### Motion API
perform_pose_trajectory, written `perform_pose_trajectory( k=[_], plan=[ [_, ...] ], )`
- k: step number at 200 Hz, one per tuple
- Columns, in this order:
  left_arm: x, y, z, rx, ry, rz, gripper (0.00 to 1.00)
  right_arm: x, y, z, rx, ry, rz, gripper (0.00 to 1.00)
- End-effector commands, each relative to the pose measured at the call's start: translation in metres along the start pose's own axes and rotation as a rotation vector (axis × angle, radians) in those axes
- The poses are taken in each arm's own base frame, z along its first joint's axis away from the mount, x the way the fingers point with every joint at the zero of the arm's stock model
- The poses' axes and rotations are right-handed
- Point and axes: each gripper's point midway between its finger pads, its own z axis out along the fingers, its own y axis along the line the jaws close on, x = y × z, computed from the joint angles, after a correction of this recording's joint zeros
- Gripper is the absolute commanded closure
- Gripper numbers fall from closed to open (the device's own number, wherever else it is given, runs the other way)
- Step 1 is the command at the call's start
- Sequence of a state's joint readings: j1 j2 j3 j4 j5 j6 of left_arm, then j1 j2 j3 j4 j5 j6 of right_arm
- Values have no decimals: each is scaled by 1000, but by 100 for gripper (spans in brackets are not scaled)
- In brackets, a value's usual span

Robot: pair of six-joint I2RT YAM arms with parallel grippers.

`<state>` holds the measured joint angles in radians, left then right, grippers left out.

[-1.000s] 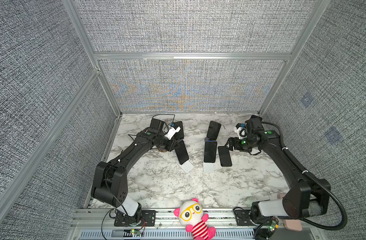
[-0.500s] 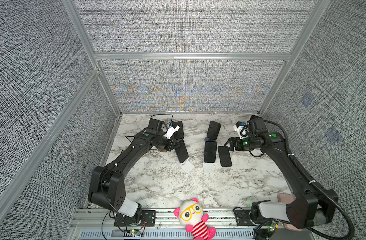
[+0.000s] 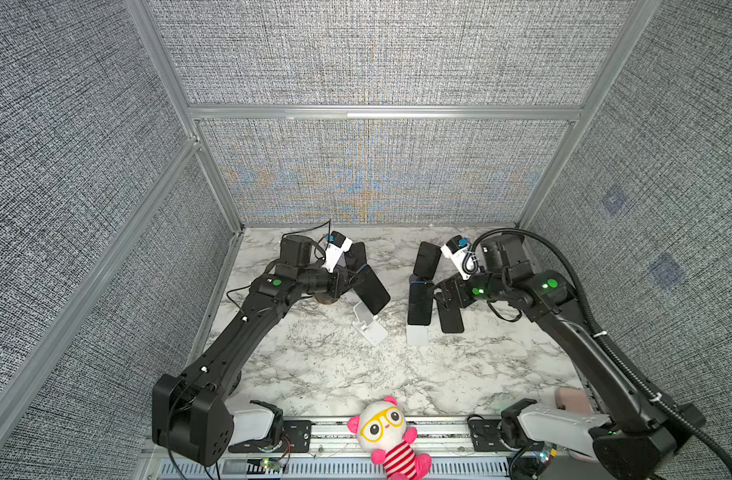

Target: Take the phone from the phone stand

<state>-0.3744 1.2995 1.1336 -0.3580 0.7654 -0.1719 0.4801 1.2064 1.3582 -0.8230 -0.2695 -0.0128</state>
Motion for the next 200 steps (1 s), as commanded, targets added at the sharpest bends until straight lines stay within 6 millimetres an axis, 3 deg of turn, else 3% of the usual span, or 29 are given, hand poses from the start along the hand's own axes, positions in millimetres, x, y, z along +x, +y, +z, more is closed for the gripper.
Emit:
perform_pose_trajectory(
  k=[1,38,69,116,200],
  plan=[
    [-23,-20,-6,75,-49,-58,100,-20,25,3,-55,-46,-115,14],
    [-28,-22,2,126,6,-225,100,-33,65,26,-159,-10,-222,10],
    [-30,-20,7,139,15,-257,100,-39,84,49,-198,18,-259,5],
    [-25,-16,11,142,24,-267,100,-38,89,82,-188,72,-299,4],
    [-24,-14,10,126,24,-254,100,-31,81,105,-130,120,-334,6]
  ],
)
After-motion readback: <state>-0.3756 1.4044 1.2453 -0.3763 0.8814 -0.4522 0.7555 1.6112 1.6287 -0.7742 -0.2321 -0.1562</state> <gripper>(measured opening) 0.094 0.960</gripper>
